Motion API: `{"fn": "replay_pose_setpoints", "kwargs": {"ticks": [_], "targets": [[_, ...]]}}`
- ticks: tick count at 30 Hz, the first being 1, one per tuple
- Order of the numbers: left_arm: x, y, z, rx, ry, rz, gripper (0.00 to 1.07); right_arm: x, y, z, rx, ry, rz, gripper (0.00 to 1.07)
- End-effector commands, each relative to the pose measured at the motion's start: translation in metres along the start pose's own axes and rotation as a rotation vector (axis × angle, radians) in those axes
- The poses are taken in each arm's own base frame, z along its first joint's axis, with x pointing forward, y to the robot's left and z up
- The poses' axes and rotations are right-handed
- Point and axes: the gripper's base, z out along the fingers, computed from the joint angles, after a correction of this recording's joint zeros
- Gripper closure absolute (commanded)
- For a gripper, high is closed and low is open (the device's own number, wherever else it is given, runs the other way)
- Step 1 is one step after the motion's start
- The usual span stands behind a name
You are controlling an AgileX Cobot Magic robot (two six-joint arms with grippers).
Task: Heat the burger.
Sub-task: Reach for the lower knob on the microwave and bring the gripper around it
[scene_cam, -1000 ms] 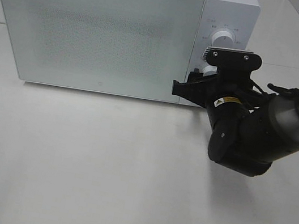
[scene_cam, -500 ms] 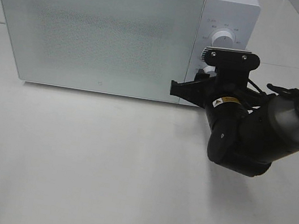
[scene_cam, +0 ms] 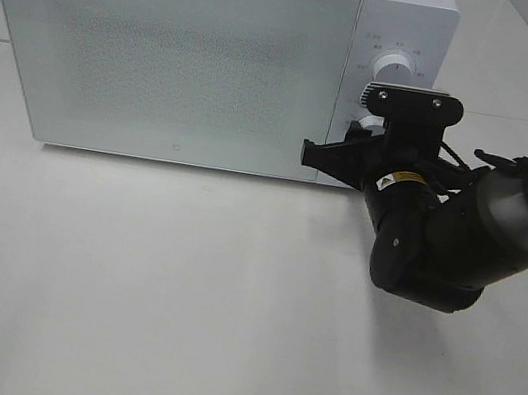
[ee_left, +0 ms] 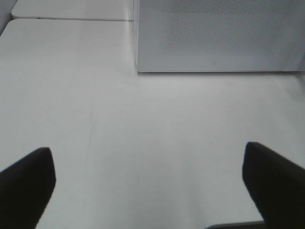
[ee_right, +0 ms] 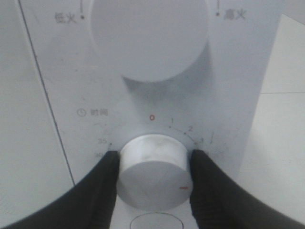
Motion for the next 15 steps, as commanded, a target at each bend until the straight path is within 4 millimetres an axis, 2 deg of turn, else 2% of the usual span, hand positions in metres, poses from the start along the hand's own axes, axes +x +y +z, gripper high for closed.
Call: {"fn": "replay_pose_setpoints", "kwargs": {"ticks": [1,3,4,5,6,7,8,10,11,12,14,15], "targets": [[0.0009,-0.0010,-0.0014,0.006,-0.026,-0.008,0.06,-0.0210,0.0094,0.0041,-0.093,-0.129,0.036,1.06],[0.0009,-0.0010,-0.0014,0.006,-0.026,-0.008,0.06,-0.0215,0.0119,0.0037,-0.133,-0.124,0.214,1.07],[0.0009,-0.0010,-0.0014,0.006,-0.026,-0.008,0.06,-0.0215,0.0119,0.0037,-0.133,-0.124,0.214,1.07],[0.0009,-0.0010,-0.0014,0.006,-0.026,-0.008,0.06,-0.0217,0.0119,0.0037,-0.143,-0.116,0.366,1.07],[0.0009,-0.0010,-0.0014,0.006,-0.026,-0.008,0.06,-0.0217,0.0119,0.0037,-0.148,-0.111,0.444,1.07],[0.0009,-0.0010,-0.0014,0.006,-0.026,-0.008,0.06,-0.0217,0.0119,0.0037,-0.148,-0.111,0.444,1.07],[0.0009,-0.0010,-0.0014,0.006,-0.026,-0.008,0.06,-0.0218,0.0122,0.0036,-0.160,-0.101,0.585,1.07],[0.0009,-0.0010,-0.0014,0.006,-0.026,-0.008,0.06,-0.0219,0.0125,0.0036,-0.166,-0.097,0.638,1.07],[0.0009,-0.0010,-0.0014,0.006,-0.026,-0.008,0.06,-0.0223,0.0136,0.0034,-0.186,-0.088,0.755,1.07],[0.0009,-0.0010,-0.0014,0.006,-0.026,-0.008,0.06,-0.0223,0.0136,0.0034,-0.186,-0.088,0.755,1.07],[0.0009,-0.0010,-0.0014,0.006,-0.026,-0.008,0.06,-0.0232,0.0152,0.0030,-0.218,-0.071,0.942,1.07],[0.0009,-0.0010,-0.0014,0.006,-0.026,-0.008,0.06,-0.0232,0.0152,0.0030,-0.218,-0.071,0.942,1.07]]}}
